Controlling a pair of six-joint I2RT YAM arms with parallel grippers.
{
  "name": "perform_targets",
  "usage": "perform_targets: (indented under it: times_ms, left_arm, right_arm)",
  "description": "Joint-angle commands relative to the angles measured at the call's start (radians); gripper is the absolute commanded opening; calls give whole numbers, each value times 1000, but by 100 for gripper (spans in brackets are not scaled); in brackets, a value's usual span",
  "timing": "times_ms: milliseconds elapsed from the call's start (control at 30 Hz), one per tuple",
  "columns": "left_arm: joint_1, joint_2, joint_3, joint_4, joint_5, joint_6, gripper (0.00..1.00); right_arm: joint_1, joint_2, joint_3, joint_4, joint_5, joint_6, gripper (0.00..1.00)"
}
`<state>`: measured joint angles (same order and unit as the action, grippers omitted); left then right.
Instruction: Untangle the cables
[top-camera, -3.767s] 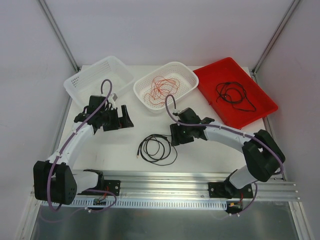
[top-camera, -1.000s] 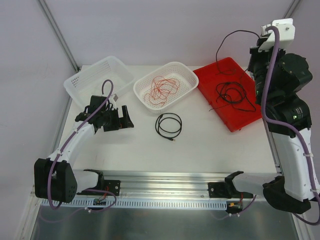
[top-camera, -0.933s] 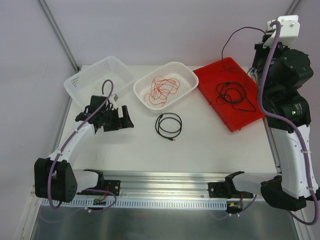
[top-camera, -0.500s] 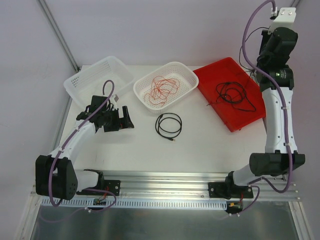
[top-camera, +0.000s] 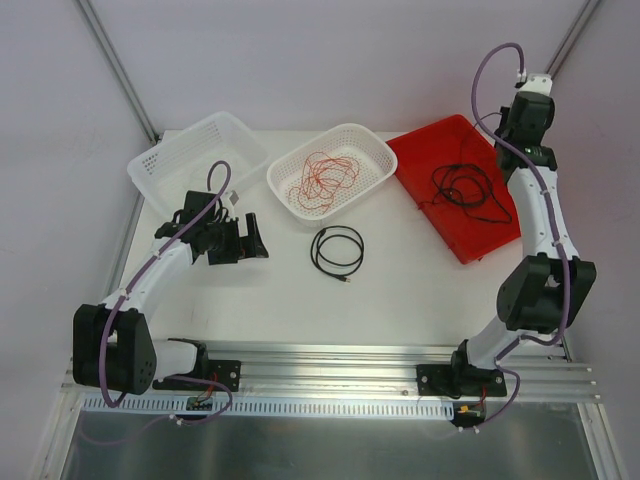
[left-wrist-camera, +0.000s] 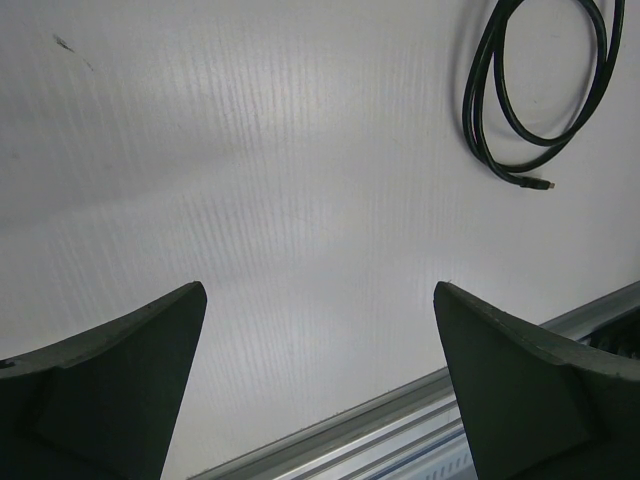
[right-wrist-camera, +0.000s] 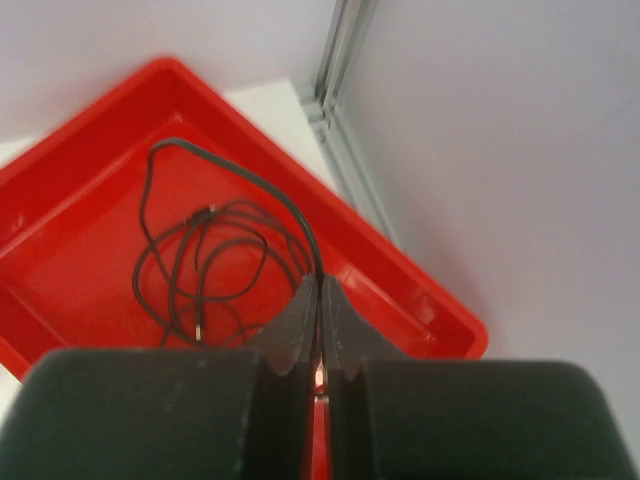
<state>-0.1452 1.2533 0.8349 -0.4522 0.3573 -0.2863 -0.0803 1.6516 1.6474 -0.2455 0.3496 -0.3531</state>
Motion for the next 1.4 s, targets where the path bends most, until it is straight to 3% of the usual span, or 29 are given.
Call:
perform_targets:
  times_ms: [0, 167, 367, 467, 500, 600, 733, 900, 1000, 1233, 1367]
  left_arm:
    - [-7, -5, 10, 7, 14, 24, 99]
    - [-7, -12, 9, 6, 19, 22, 99]
    - [-7, -28, 6, 6, 20, 22, 99]
    - [-7, -29, 4, 6, 16, 22, 99]
    - [-7, -31, 6, 7, 16, 22, 99]
    - [-7, -29, 7, 4, 16, 21, 99]
    - [-7, -26, 7, 6, 22, 19, 99]
    - [-7, -26, 9, 4, 23, 19, 99]
    - [-7, -26, 9, 4, 22, 19, 99]
    - [-7, -26, 7, 3, 26, 18, 99]
    - [-7, -23, 7, 3, 25, 19, 99]
  right_arm:
    - [-36, -15, -95, -3, -41, 104, 1]
    - [-150, -6, -196, -96, -131, 290, 1]
    - [-263, 196, -65, -379, -270, 407, 2]
    - [-272, 223, -23, -451, -268, 414, 26]
    - [-271, 209, -24, -460, -264, 416, 39]
    - [-268, 150, -44, -440, -274, 424, 56]
    - [-233, 70, -47, -431, -274, 382, 69]
    - [-170, -4, -52, -406, -302, 299, 70]
    - [-132, -29, -63, -391, -403, 278, 70]
    - [-24, -6, -81, -393, -575, 240, 70]
    - [49, 10, -101, -385, -571, 217, 67]
